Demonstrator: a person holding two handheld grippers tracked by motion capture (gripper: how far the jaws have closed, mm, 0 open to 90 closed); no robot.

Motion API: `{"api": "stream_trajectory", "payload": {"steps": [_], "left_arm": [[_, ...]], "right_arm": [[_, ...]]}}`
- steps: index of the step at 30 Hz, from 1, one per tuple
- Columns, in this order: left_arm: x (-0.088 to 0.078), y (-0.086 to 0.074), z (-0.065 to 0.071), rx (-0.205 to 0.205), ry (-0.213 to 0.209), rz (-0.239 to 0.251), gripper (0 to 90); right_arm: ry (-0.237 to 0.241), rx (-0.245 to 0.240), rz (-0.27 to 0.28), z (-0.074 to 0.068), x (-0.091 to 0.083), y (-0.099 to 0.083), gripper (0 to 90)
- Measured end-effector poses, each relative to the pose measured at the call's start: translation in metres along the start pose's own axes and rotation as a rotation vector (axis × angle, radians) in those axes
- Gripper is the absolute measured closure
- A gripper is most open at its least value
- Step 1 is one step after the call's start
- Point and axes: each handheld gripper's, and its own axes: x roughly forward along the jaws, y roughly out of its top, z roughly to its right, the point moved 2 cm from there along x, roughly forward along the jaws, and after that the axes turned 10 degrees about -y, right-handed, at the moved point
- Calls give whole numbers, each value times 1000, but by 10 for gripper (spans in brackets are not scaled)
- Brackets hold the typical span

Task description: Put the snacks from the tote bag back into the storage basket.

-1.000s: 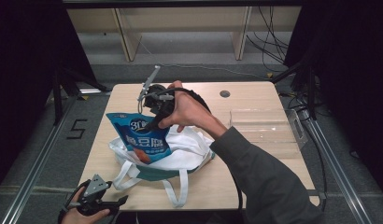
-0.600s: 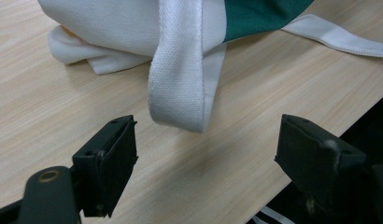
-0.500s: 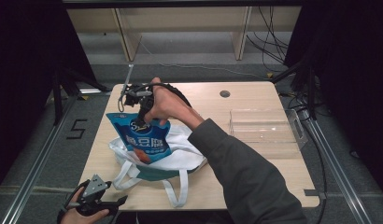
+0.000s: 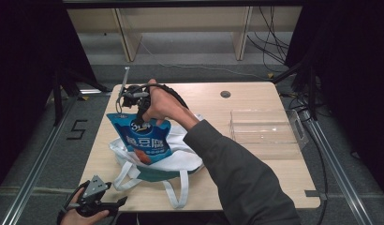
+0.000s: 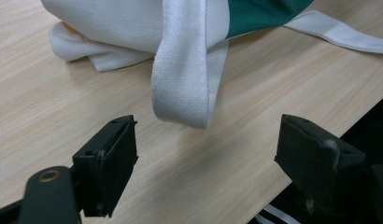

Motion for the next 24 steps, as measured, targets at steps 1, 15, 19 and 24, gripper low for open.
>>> {"api": "stream_trajectory", "payload": {"steps": [1,15,19,24], "left_arm": [[-1,0,0,4,2,-7,198],[1,-1,-1,5,2,-7,200],[-1,-1,-2,18,-1,-3,200],[1,-1,-2,-2,2,10,200]], "right_arm": [[4,0,-1,0,1,0,822],[3,-69,-15,-6,-5,4,900],[-8,-88,-3,-5,-17,7,900],[-20,-90,27,-4,-43,9,900]]}}
